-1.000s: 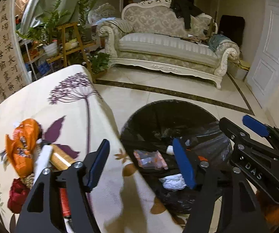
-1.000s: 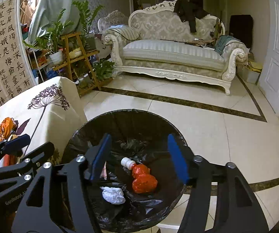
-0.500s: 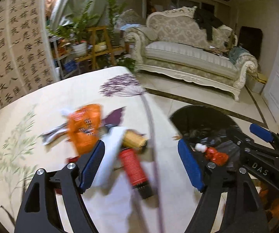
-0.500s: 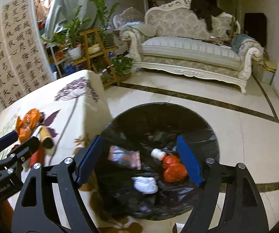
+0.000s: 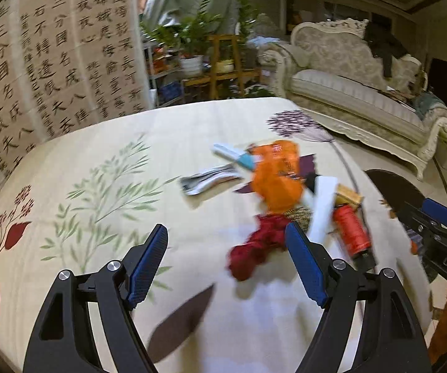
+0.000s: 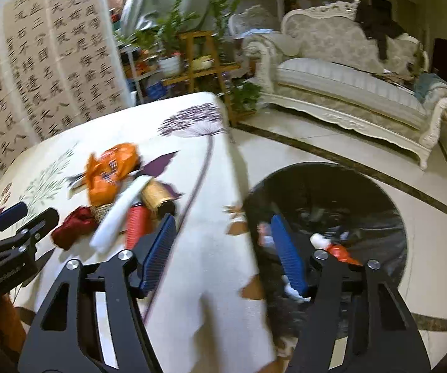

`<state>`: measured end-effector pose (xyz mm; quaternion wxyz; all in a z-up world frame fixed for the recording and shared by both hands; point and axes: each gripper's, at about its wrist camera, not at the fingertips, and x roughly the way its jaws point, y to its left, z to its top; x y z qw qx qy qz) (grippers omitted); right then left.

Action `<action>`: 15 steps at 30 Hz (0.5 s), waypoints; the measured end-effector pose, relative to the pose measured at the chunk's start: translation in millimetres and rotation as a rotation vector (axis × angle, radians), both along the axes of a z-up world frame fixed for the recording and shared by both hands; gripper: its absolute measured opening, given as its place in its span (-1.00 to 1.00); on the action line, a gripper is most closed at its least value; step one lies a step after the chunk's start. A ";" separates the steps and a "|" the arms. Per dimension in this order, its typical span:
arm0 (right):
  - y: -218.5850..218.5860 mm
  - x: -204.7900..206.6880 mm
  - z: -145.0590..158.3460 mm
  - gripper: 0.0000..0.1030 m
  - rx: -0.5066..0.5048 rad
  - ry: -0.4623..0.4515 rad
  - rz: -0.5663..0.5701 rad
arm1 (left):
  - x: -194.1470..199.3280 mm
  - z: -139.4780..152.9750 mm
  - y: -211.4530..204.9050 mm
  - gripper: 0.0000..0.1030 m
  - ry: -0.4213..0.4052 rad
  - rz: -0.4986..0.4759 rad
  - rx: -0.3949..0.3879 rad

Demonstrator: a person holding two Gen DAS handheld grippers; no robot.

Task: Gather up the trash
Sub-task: 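Grasp the red can with the right tool while the left tool grasps the red ribbon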

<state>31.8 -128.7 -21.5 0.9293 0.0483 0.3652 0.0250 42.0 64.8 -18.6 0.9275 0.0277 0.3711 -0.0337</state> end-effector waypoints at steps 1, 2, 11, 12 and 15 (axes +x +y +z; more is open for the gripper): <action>5.8 1.0 -0.2 0.12 -0.003 0.003 0.015 | 0.0 -0.7 3.3 0.47 0.001 0.007 0.000; 10.2 0.8 -0.7 0.09 -0.005 0.005 0.026 | -0.1 -1.7 7.8 0.47 0.002 0.014 -0.001; 47.9 8.0 -11.1 -0.17 -0.024 0.055 0.111 | 1.5 -9.0 19.3 0.47 0.018 0.004 -0.009; 49.0 9.0 -12.6 -0.18 -0.026 0.061 0.113 | 2.4 -9.5 19.5 0.47 0.019 0.003 -0.009; 51.4 12.5 -16.1 -0.35 -0.029 0.079 0.119 | 3.8 -11.4 21.3 0.47 0.027 0.001 -0.013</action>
